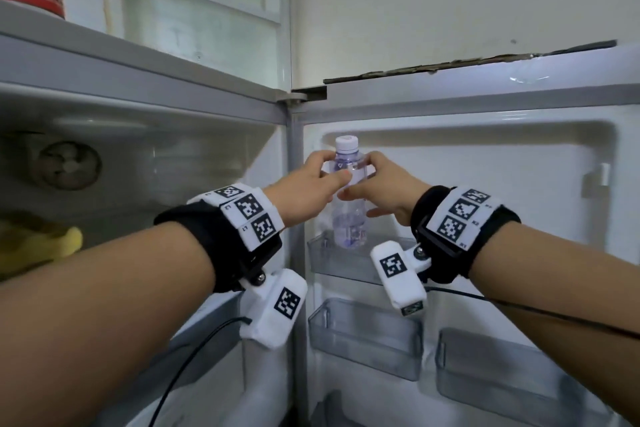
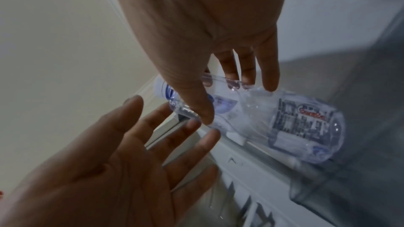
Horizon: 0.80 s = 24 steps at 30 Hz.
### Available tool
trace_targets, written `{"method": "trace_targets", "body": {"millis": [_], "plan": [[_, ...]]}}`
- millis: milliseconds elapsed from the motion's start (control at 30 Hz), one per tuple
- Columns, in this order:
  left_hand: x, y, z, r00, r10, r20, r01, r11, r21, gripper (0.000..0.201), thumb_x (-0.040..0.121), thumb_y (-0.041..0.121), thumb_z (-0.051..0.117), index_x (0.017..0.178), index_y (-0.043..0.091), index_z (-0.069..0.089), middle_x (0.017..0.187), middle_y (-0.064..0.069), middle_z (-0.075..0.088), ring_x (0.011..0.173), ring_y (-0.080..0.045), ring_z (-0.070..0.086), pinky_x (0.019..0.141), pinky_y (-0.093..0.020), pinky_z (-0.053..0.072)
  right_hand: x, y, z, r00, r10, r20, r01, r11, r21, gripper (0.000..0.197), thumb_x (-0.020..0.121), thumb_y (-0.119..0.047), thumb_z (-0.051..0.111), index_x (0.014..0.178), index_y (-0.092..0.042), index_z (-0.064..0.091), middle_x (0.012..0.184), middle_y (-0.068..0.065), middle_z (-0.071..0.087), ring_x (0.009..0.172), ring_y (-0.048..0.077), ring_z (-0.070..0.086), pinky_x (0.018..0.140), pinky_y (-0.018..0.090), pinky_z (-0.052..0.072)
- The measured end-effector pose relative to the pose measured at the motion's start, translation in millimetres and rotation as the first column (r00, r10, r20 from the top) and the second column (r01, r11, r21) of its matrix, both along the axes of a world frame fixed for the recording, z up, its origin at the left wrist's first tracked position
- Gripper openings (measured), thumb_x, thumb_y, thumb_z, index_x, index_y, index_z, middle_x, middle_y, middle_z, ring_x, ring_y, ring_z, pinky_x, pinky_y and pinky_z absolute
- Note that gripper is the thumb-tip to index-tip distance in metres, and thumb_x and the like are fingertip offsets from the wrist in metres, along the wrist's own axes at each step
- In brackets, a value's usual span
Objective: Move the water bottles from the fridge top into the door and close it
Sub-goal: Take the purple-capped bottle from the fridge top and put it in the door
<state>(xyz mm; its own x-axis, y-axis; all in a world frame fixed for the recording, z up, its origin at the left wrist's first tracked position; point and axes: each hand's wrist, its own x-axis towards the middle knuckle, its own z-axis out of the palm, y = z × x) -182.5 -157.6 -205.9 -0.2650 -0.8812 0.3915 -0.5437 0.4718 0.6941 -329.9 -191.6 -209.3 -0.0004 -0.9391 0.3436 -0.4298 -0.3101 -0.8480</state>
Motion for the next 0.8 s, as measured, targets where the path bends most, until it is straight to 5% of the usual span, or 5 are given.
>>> {"method": "trace_targets", "body": {"millis": [300, 433, 600, 700, 800], "plan": [[-3, -31, -24, 1.0, 0.023, -0.006, -0.022, 0.996, 0.087, 0.058, 0.097, 0.045, 0.042, 0.151, 0.027, 0.028, 0.143, -0.005, 0.051, 0.122, -0.027, 0.057, 0.103, -0.047, 0.047, 7, -27, -36, 0.999, -0.04, 0.028, 0.037, 0.997, 0.071, 0.063, 0.073, -0.021, 0.075, 0.127, -0.02, 0.042, 0.121, 0.007, 0.055, 0.111, 0.028, 0.059, 0.087, 0.046, 0.055], [3, -28, -20, 1.0, 0.03, -0.008, -0.03, 0.998, 0.05, 0.061, 0.097, 0.047, 0.045, 0.152, 0.026, 0.028, 0.151, -0.004, 0.044, 0.131, -0.024, 0.05, 0.11, -0.043, 0.041, 9, -26, -29, 0.996, -0.069, 0.059, 0.072, 0.996, -0.051, 0.086, 0.069, -0.022, 0.078, 0.142, -0.02, 0.031, 0.14, 0.013, 0.048, 0.124, 0.028, 0.051, 0.104, 0.043, 0.045], [28, 0, 24, 0.989, 0.141, -0.045, -0.147, 0.976, -0.162, 0.053, 0.098, 0.046, 0.044, 0.145, 0.021, 0.042, 0.147, -0.001, 0.049, 0.129, -0.018, 0.05, 0.105, -0.032, 0.04, 38, 1, 17, 0.989, -0.063, 0.134, 0.108, 0.926, -0.362, 0.075, 0.076, -0.034, 0.069, 0.141, -0.025, 0.032, 0.137, 0.005, 0.04, 0.108, 0.018, 0.052, 0.087, 0.041, 0.055], [52, 24, 60, 0.971, 0.193, -0.143, -0.224, 0.943, -0.246, 0.047, 0.097, 0.046, 0.045, 0.137, 0.02, 0.049, 0.133, 0.0, 0.057, 0.113, -0.014, 0.055, 0.09, -0.028, 0.043, 68, 13, 47, 0.984, 0.066, 0.166, 0.008, 0.912, -0.41, 0.071, 0.079, -0.037, 0.065, 0.14, -0.027, 0.03, 0.138, 0.005, 0.04, 0.119, 0.02, 0.048, 0.102, 0.04, 0.046], [81, 52, 97, 0.942, 0.266, -0.204, -0.322, 0.884, -0.339, 0.049, 0.096, 0.048, 0.047, 0.136, 0.019, 0.05, 0.134, -0.001, 0.057, 0.116, -0.015, 0.056, 0.094, -0.029, 0.045, 104, 24, 76, 0.961, 0.208, 0.183, -0.114, 0.9, -0.421, 0.075, 0.077, -0.042, 0.066, 0.14, -0.028, 0.029, 0.135, 0.006, 0.043, 0.118, 0.021, 0.05, 0.104, 0.042, 0.045]]}}
